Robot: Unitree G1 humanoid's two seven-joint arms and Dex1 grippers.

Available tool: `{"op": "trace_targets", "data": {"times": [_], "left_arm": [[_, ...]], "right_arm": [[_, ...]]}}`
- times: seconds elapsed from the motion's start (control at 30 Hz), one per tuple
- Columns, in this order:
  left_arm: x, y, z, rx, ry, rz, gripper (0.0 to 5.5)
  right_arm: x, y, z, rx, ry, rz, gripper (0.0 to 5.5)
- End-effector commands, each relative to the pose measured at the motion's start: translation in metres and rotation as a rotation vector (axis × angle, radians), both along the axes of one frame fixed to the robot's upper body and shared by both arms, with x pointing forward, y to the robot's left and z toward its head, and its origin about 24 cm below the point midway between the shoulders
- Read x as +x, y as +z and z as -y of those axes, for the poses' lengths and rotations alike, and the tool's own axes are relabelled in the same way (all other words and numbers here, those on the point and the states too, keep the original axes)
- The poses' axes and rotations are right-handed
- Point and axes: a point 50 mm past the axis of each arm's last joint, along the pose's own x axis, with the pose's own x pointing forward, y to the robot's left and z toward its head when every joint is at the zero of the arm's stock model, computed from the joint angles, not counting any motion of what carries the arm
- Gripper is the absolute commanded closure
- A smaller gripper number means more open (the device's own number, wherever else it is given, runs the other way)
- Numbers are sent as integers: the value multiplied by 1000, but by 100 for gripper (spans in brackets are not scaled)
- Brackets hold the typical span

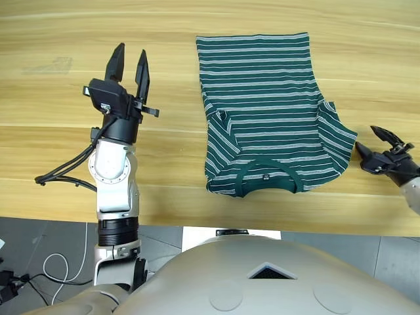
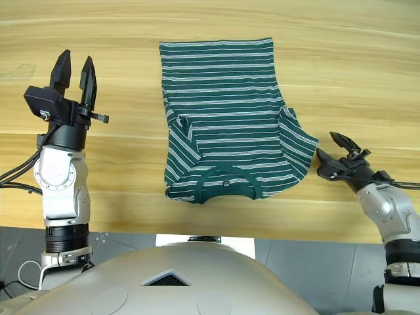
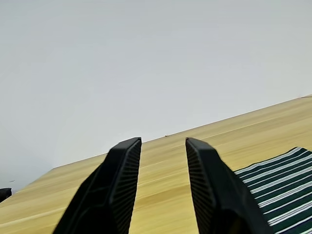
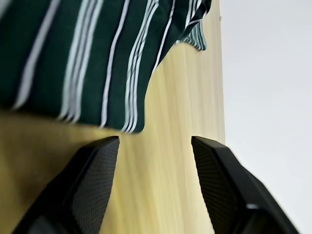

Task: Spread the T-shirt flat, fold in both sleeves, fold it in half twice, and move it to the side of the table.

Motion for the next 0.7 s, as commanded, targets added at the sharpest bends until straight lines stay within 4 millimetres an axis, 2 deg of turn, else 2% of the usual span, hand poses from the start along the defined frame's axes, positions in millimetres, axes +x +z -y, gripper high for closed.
{"op": "trace_targets", "data": {"times": [0.03,0.5,0.7], "left_arm": [[0,2,3,-2,-21,-6,381],[5,-3,9,-21,-45,-28,381],[4,-6,10,-30,-49,-39,381]], "right_arm": [[-5,-16,-3,-20,14,-75,275],[-1,-23,-16,-5,92,-86,275],[2,-24,-18,1,92,-74,373]]}}
